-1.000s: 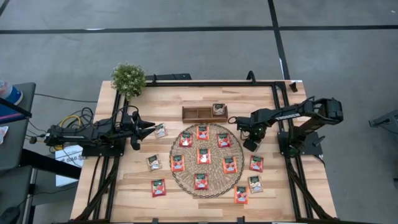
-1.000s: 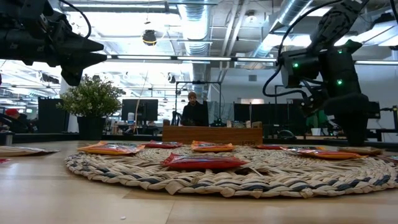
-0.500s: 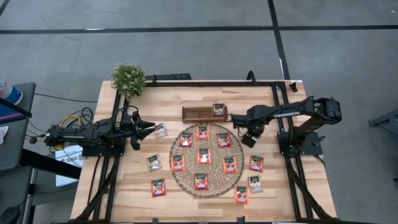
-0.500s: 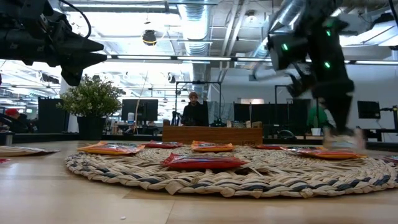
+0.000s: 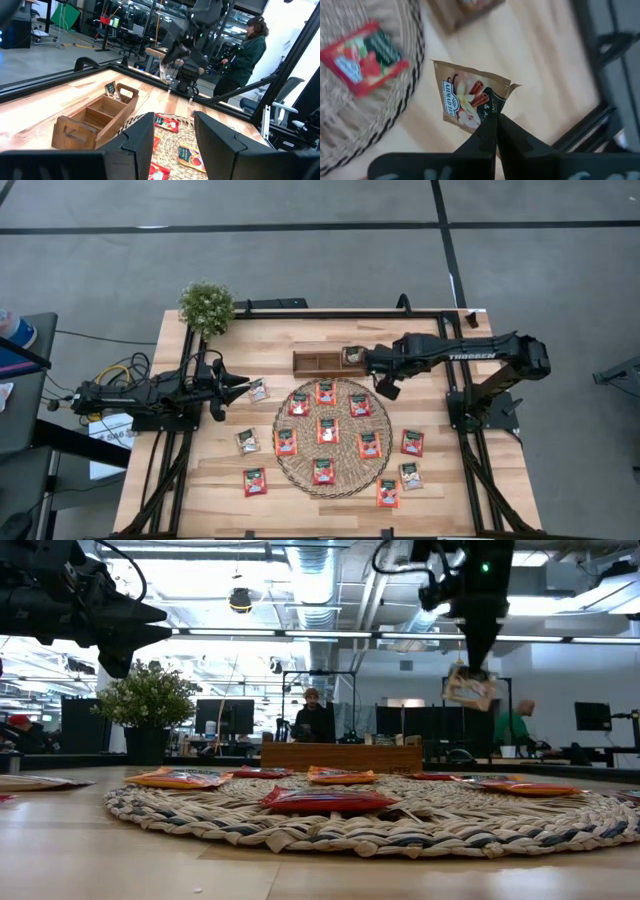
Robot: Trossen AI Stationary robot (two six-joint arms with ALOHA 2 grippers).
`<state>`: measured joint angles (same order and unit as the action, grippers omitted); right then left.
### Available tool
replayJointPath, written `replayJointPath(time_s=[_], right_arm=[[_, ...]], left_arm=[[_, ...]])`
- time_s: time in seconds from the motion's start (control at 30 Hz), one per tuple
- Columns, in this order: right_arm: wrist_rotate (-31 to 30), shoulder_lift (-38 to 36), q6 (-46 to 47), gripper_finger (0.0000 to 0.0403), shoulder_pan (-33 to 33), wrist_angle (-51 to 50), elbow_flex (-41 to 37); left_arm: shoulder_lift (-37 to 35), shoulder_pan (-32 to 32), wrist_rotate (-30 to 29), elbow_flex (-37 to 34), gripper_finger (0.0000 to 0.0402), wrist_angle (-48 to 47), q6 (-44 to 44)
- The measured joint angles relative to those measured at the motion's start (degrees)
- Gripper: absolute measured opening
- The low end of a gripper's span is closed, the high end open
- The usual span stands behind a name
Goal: Pick & Place Tea
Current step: Put the brown tea bag into the right section of the wooden organizer
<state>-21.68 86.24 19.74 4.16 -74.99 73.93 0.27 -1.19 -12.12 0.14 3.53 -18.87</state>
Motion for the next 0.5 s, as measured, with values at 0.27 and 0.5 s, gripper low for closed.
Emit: replayJointPath(time_s=[0.27, 0.5], right_arm=[[-3.54, 5.60, -10.06, 0.0000, 0.48, -0.06, 8.77], [-8.10, 16.80, -22.26, 0.0000, 1.01, -0.40, 18.66]], left_arm=[[0.00, -0.01, 0.00, 0.00, 0.0133, 0.00, 0.00], [-0.01, -0.01, -0.02, 0.00, 0.0133, -0.03, 0.00]])
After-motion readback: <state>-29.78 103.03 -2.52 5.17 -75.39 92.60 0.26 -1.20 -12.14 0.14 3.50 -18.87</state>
